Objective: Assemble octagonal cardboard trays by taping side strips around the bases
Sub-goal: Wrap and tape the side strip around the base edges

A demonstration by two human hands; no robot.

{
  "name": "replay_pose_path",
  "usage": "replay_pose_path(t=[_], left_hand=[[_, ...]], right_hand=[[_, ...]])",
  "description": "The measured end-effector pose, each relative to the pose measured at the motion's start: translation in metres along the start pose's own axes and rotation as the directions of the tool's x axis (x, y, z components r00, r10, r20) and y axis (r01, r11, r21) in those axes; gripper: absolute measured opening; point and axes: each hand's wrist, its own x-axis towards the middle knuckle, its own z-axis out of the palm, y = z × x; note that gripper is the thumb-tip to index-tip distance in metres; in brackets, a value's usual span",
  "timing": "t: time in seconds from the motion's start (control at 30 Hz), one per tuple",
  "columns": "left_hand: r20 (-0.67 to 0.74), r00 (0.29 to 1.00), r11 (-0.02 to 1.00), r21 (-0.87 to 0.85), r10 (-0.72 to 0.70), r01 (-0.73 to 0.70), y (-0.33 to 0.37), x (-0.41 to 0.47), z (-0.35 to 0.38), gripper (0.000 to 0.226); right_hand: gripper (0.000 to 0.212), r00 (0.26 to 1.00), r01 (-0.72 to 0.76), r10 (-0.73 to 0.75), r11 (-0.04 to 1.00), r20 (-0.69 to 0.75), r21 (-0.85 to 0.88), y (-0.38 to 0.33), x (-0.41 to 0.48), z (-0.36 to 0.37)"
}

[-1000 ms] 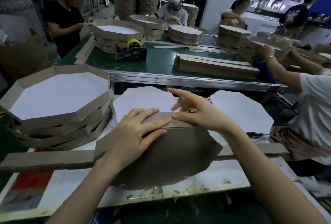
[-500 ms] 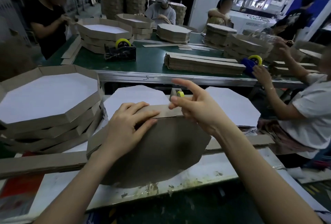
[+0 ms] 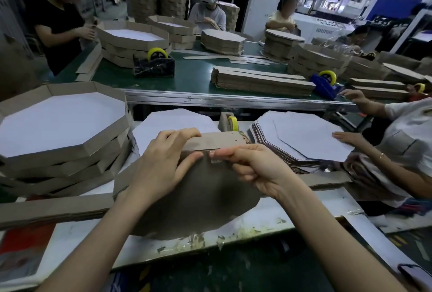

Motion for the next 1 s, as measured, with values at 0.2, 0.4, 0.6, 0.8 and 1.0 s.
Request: replay_pose_path(t=[0.2, 0.4, 0.6, 0.8, 1.0], left_hand=[[0.156, 0.987, 0.974, 0.220, 0.024, -0.059, 0.004, 0.004, -0.007, 0.045], [0.112, 0.994, 0.979, 0.203, -0.011, -0.012, 0.010, 0.012, -0.006, 0.041], [0.074, 0.996, 0.976, 0.216, -0.043, 0.026, 0.021, 0.025, 0.008, 0.044], [0.025, 0.998, 0.978, 0.201, -0.060, 0.054, 0.011, 0.037, 0.010, 0.038], [0.058, 0.998, 0.979, 0.202, -0.033, 0.020, 0.013, 0.040, 0.011, 0.049]], right_hand=[[0.036, 1.000, 0.015, -0.015, 1.000, 0.009, 0.008, 0.007, 0.000, -0.004], [0.041, 0.998, 0.057, -0.055, 0.979, 0.019, -0.193, 0.019, 0.013, -0.014], [0.042, 0.988, 0.094, -0.055, 0.956, 0.144, -0.278, 0.012, 0.020, -0.023], [0.032, 0.911, 0.062, 0.176, 0.836, 0.373, -0.545, 0.004, 0.019, -0.026], [0.042, 0.963, 0.264, -0.260, 0.962, 0.066, -0.075, -0.052, 0.079, -0.077]])
